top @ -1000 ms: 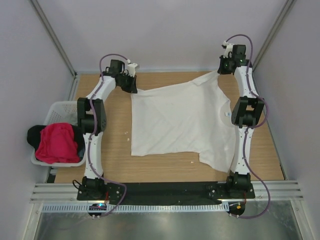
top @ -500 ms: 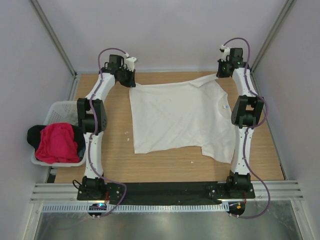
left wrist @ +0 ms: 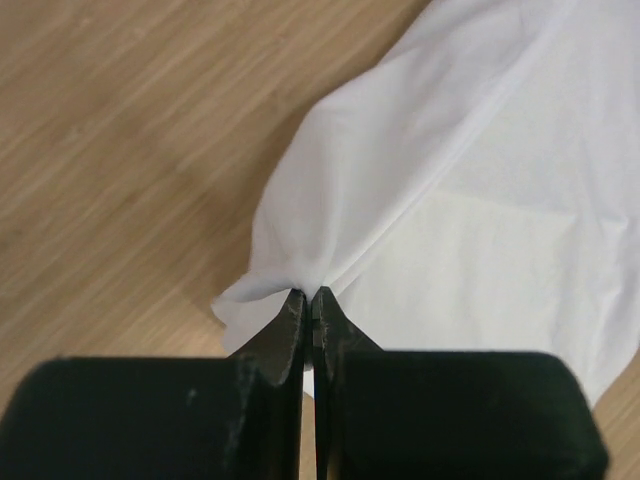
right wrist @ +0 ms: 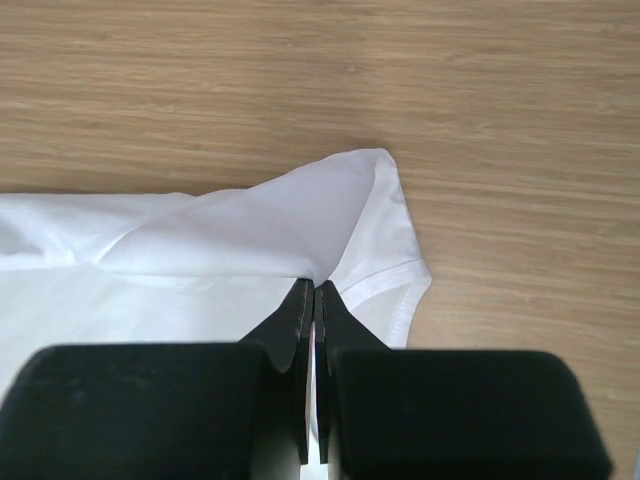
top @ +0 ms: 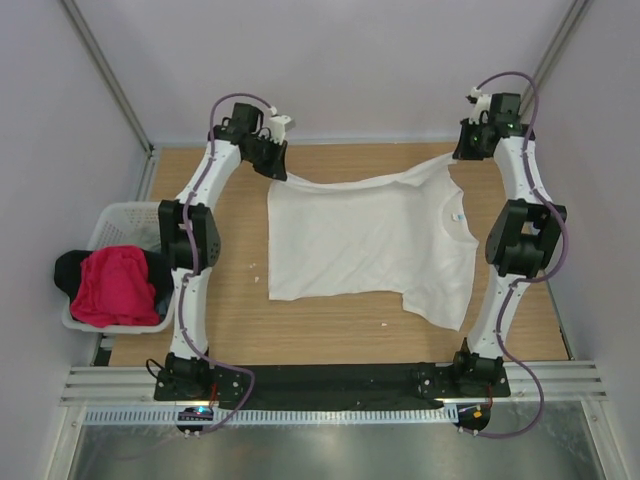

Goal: Fold and stack the t-shirts
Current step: Fold the tshirt

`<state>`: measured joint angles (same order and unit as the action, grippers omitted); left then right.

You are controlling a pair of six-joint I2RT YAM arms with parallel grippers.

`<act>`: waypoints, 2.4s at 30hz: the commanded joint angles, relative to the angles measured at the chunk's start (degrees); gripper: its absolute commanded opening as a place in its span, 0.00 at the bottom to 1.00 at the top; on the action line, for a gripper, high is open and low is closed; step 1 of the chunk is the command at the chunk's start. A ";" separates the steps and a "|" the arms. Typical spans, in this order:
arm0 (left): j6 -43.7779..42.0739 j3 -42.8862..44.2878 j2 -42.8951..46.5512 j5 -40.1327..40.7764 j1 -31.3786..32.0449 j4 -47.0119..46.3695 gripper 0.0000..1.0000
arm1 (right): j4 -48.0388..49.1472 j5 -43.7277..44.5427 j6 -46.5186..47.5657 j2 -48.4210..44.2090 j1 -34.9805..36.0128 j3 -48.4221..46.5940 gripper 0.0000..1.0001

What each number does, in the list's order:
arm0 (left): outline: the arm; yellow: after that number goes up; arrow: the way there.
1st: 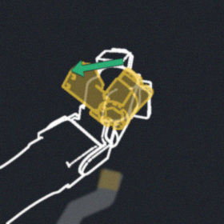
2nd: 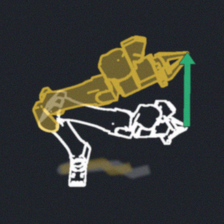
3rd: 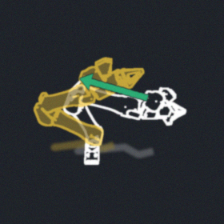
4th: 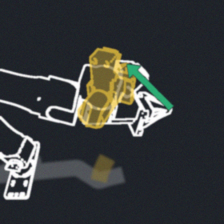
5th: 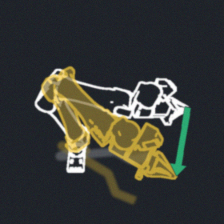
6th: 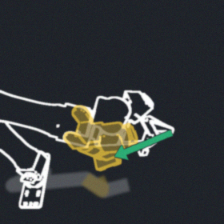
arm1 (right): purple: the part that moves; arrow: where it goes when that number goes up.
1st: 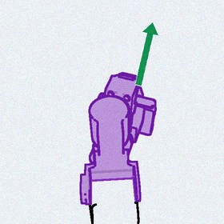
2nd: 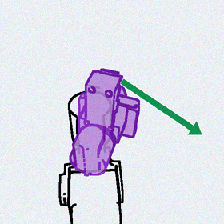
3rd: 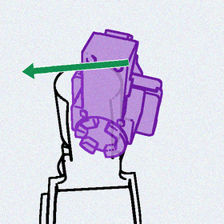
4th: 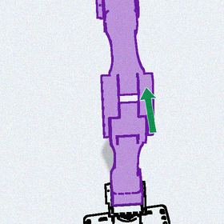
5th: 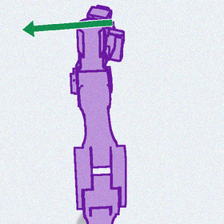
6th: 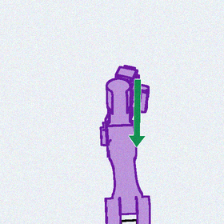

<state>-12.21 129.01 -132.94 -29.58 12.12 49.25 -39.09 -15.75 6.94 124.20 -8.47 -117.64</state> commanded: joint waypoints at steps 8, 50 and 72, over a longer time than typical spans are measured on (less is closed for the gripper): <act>-0.62 -5.17 8.74 -1.79 0.19 6.82 0.00 | -1.07 -3.15 -0.35 -13.36 0.12 11.99 0.01; -2.65 -30.31 18.60 -1.27 1.68 8.58 0.00 | -4.59 -6.05 1.94 -29.28 -0.58 37.66 0.01; 2.10 -23.37 15.72 1.29 1.85 6.47 0.65 | -6.78 -3.76 16.35 -29.90 11.18 35.64 0.45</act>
<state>-11.77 104.20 -114.04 -27.97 13.65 57.06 -43.42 -16.53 18.44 94.54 -1.23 -84.18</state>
